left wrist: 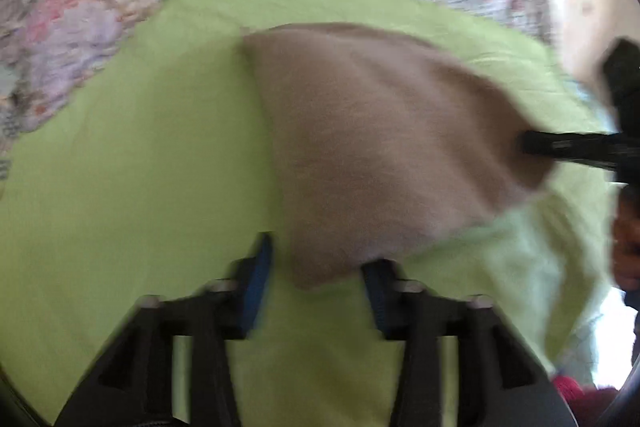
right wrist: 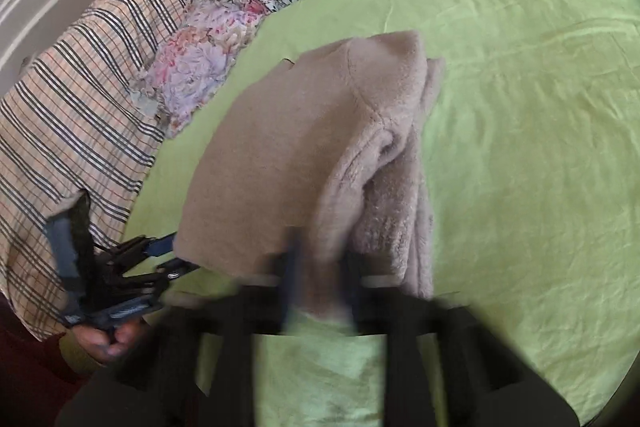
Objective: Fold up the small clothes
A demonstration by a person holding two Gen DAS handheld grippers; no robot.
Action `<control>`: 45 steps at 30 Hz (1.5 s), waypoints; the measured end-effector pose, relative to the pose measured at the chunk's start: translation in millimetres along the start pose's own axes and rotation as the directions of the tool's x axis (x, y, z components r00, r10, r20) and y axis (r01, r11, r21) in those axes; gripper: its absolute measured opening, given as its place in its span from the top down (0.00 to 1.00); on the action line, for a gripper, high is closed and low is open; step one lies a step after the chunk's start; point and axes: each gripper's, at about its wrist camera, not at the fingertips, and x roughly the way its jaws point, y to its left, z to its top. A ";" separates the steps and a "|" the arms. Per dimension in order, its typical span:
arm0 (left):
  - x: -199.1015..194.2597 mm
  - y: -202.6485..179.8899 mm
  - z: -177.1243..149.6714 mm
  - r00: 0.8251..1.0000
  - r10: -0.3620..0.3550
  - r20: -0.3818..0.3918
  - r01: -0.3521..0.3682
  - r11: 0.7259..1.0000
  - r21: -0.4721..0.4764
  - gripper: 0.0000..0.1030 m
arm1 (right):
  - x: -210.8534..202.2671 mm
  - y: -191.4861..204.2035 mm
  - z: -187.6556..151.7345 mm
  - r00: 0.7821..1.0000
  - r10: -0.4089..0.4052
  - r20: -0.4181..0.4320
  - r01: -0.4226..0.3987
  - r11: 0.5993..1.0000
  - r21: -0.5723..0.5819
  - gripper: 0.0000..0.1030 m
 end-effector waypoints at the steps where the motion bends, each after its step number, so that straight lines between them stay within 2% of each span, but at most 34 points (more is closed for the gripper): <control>1: 0.5 3.9 1.2 1.000 0.004 -0.005 -0.004 0.999 -0.038 0.89 | -9.4 3.5 2.6 0.999 0.025 0.036 -0.025 1.000 -0.003 0.94; 2: -3.7 7.8 1.4 1.000 0.006 0.008 -0.005 0.996 -0.084 0.89 | -27.1 7.9 6.2 0.992 0.069 0.104 -0.067 0.998 -0.016 0.95; 3: -6.9 8.3 1.1 1.000 0.016 0.013 -0.015 0.995 -0.100 0.90 | -37.3 9.9 6.7 0.988 0.075 0.135 -0.072 0.997 -0.029 0.95; 4: -9.3 7.2 -0.1 0.999 0.028 0.014 -0.027 0.994 -0.104 0.90 | -43.6 8.8 7.0 0.989 0.045 0.142 -0.039 0.998 -0.046 0.95; 7: -9.1 1.1 -4.3 0.999 0.033 -0.008 -0.034 0.993 -0.111 0.91 | -27.4 -3.9 -2.2 0.992 -0.103 0.071 0.109 0.990 -0.086 0.95; 9: -5.5 -3.8 -6.3 0.999 0.036 -0.033 -0.040 0.994 -0.104 0.91 | -5.5 -16.9 -14.5 0.985 -0.175 0.013 0.175 0.979 -0.100 0.95; 11: -2.6 -0.8 -6.1 0.998 0.018 -0.053 -0.024 0.992 -0.124 0.91 | 9.7 -25.7 -23.0 0.977 -0.210 -0.031 0.206 0.973 -0.102 0.95; 16: 6.3 18.1 -5.0 0.995 -0.056 -0.087 0.038 0.979 -0.200 0.91 | 16.5 -34.3 -27.7 0.970 -0.239 -0.042 0.235 0.968 -0.088 0.95; 22: 8.2 15.6 -5.0 0.993 -0.071 -0.098 0.054 0.984 -0.168 0.91 | 22.4 -45.2 -21.7 0.966 -0.251 -0.057 0.249 0.968 -0.038 0.94; 24: 5.2 17.0 -6.2 0.989 -0.098 -0.108 0.080 0.985 -0.154 0.90 | 21.8 -45.1 -20.3 0.966 -0.245 -0.085 0.243 0.969 -0.034 0.93; 26: -3.8 20.8 -7.9 0.982 -0.141 -0.122 0.128 0.986 -0.109 0.89 | 15.7 -44.8 -17.2 0.969 -0.225 -0.100 0.225 0.974 -0.010 0.80; 27: -11.5 23.3 -9.2 0.980 -0.161 -0.118 0.150 0.984 -0.092 0.89 | 7.9 -46.3 -15.8 0.972 -0.213 -0.099 0.215 0.977 0.005 0.71; 28: -21.1 26.2 -10.3 0.976 -0.191 -0.110 0.182 0.980 -0.080 0.89 | -0.1 -45.9 -14.2 0.975 -0.203 -0.090 0.206 0.978 0.024 0.69; 31: -45.9 35.4 4.4 0.959 -0.276 -0.068 0.272 0.960 -0.065 0.87 | -20.8 -50.5 3.7 0.993 -0.118 -0.018 0.119 0.989 0.084 0.69; 33: -49.5 37.1 23.0 0.953 -0.302 -0.023 0.300 0.952 -0.063 0.85 | -18.8 -60.4 26.6 0.998 -0.051 0.028 0.046 0.987 0.151 0.69; 36: -35.1 33.4 61.6 0.934 -0.357 0.028 0.358 0.931 -0.068 0.82 | 3.8 -67.7 56.0 0.997 -0.050 0.055 0.038 0.979 0.200 0.69; 39: -16.8 26.2 92.9 0.937 -0.343 0.064 0.345 0.938 -0.034 0.82 | 40.5 -81.5 76.6 0.999 0.026 0.018 -0.030 0.957 0.287 0.69; 41: -2.7 24.6 107.4 0.938 -0.341 0.060 0.343 0.939 -0.038 0.82 | 56.0 -84.7 83.8 1.000 0.022 -0.010 -0.018 0.954 0.298 0.69; 42: 1.9 22.9 112.0 0.938 -0.342 0.058 0.344 0.938 -0.035 0.82 | 58.7 -84.1 89.0 1.000 0.003 -0.008 -0.001 0.960 0.282 0.86; 44: 8.1 18.2 119.8 0.945 -0.324 0.053 0.325 0.945 -0.018 0.82 | 53.2 -77.7 99.2 0.999 -0.022 0.039 0.012 0.971 0.237 0.90; 45: 9.4 16.2 123.2 0.944 -0.325 0.055 0.325 0.946 -0.006 0.79 | 51.9 -74.6 101.5 0.997 -0.065 0.052 0.053 0.976 0.211 0.91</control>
